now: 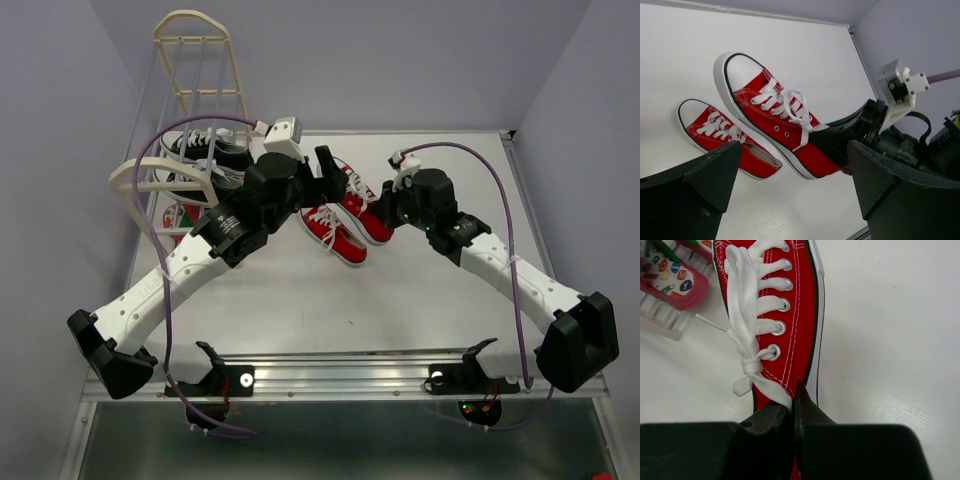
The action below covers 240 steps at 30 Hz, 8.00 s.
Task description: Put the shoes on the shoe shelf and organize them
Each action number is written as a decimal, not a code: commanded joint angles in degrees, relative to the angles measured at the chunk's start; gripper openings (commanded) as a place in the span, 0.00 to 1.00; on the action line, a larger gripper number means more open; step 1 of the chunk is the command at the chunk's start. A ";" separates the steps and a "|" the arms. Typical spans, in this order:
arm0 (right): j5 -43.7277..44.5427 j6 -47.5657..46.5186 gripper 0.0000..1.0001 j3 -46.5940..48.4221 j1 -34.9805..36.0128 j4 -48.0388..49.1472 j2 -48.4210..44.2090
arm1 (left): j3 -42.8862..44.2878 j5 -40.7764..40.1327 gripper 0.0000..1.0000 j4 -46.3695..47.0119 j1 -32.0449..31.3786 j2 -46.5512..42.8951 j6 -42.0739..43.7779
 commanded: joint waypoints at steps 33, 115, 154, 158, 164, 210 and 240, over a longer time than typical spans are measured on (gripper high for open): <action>22.12 -4.64 0.01 -12.62 15.15 36.75 -6.23 | 8.63 -9.07 0.99 -2.19 -0.63 16.59 -28.05; 52.71 2.48 1.00 -5.59 18.58 10.74 -6.76 | 34.47 -7.76 0.00 -18.70 44.79 8.15 -13.11; 18.97 -3.50 1.00 -8.31 14.55 3.53 6.34 | 20.70 -0.54 0.99 -7.99 22.08 -2.91 -0.20; 13.95 -6.31 1.00 -11.74 13.04 9.40 9.23 | 12.34 -3.19 0.99 -5.44 16.07 -4.94 -2.20; 7.63 -15.80 1.00 -11.13 11.81 18.20 16.44 | 6.61 -1.34 0.99 -3.15 12.29 -5.03 -2.48; 11.13 -6.84 0.01 -28.62 11.81 44.23 1.77 | 14.61 2.26 0.99 -15.45 4.99 35.75 -18.03; 5.79 -5.09 1.00 -25.46 12.43 36.24 -0.95 | 9.33 -3.27 0.00 -6.41 3.15 28.65 -14.10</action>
